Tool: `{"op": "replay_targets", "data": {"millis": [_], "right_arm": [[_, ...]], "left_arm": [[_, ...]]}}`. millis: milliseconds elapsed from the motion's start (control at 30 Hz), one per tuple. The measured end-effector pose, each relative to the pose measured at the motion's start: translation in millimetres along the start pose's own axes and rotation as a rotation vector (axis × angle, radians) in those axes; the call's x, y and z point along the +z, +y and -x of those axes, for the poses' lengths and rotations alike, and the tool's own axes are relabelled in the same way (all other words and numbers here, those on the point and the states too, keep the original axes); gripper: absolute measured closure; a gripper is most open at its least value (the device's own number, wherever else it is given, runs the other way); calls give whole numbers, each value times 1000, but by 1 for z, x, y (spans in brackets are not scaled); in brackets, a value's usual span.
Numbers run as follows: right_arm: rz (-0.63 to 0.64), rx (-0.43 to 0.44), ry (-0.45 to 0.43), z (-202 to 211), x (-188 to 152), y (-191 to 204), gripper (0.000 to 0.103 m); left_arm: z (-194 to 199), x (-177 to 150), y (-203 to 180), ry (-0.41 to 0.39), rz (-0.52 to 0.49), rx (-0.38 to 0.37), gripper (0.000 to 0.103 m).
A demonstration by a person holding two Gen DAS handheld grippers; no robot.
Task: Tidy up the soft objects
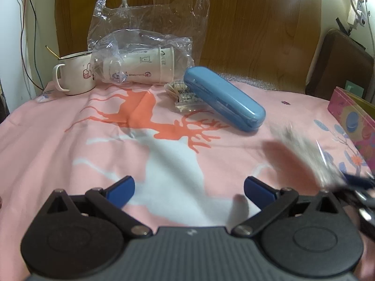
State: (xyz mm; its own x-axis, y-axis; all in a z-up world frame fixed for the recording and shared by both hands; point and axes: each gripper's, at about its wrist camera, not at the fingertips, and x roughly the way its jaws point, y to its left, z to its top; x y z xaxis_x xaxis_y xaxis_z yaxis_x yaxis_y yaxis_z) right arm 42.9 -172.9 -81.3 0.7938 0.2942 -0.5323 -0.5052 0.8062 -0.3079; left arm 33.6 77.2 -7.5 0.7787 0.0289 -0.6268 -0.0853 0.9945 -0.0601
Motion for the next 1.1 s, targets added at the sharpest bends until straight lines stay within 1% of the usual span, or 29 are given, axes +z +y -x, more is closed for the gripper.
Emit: {"op": "replay_targets", "data": {"millis": [67, 133, 167, 233, 267, 333, 367, 400, 433, 467, 500, 533, 567, 600, 633, 667, 700, 733, 767, 800, 833, 867, 900, 967, 1000, 1033, 1100], "right_arm": [[20, -25, 6, 27, -20, 2, 88], [13, -43, 2, 52, -39, 4, 88], [1, -51, -4, 65, -48, 5, 88], [-48, -46, -20, 81, -58, 7, 88], [-76, -38, -20, 87, -63, 7, 88], [-119, -31, -28, 91, -68, 7, 87], [-126, -28, -34, 90, -69, 9, 87], [-129, -24, -39, 88, -69, 9, 86], [-131, -19, -43, 87, -69, 10, 82], [-134, -10, -49, 85, -69, 10, 82], [-137, 2, -54, 85, -69, 10, 81], [-145, 17, -61, 84, -70, 9, 79], [-156, 31, -69, 83, -71, 7, 76], [-166, 41, -76, 85, -75, 5, 68], [-177, 46, -84, 84, -77, 3, 60], [-188, 50, -89, 82, -77, 2, 59], [-201, 65, -93, 80, -77, 0, 59], [-213, 86, -98, 77, -77, -1, 58], [-210, 91, -105, 78, -77, 0, 59], [-199, 80, -112, 82, -77, 4, 61], [-181, 60, -121, 83, -77, 6, 67], [-165, 45, -127, 84, -78, 8, 69], [-157, 44, -128, 83, -78, 7, 69], [-191, 76, -121, 83, -80, 1, 68], [-214, 98, -117, 83, -80, -3, 64], [-240, 137, -114, 84, -81, -8, 56], [-313, 240, -111, 84, -82, -22, 46]], "left_arm": [[1, 0, 1, -4, 1, -17, 0], [2, 0, 1, -2, -3, -37, 0], [2, 0, 0, 1, -8, -47, 1], [7, -2, -5, 15, -10, -92, 1], [12, -4, -8, 21, 13, -143, 1], [25, -7, -18, 42, 53, -282, 2], [30, -7, -26, 81, 75, -392, 5], [35, -8, -32, 111, 84, -470, 9], [39, -8, -40, 137, 81, -523, 11], [43, -8, -49, 164, 62, -551, 14], [46, -8, -57, 192, 43, -557, 18], [49, -9, -64, 218, 32, -563, 20], [51, -11, -68, 242, 28, -578, 25], [51, -13, -72, 264, 25, -595, 31], [50, -16, -77, 290, 19, -612, 31], [48, -19, -83, 311, 8, -618, 33], [44, -23, -88, 323, -7, -611, 40], [46, -25, -92, 290, -26, -600, 45], [46, -28, -96, 276, -47, -590, 48], [46, -29, -100, 262, -62, -585, 47], [45, -30, -103, 256, -69, -589, 47], [46, -29, -103, 247, -72, -585, 47], [46, -29, -106, 238, -84, -576, 48], [48, -27, -109, 227, -117, -558, 48], [47, -26, -110, 232, -120, -556, 48], [45, -25, -110, 238, -115, -557, 48], [42, -25, -109, 243, -112, -555, 50]]}}
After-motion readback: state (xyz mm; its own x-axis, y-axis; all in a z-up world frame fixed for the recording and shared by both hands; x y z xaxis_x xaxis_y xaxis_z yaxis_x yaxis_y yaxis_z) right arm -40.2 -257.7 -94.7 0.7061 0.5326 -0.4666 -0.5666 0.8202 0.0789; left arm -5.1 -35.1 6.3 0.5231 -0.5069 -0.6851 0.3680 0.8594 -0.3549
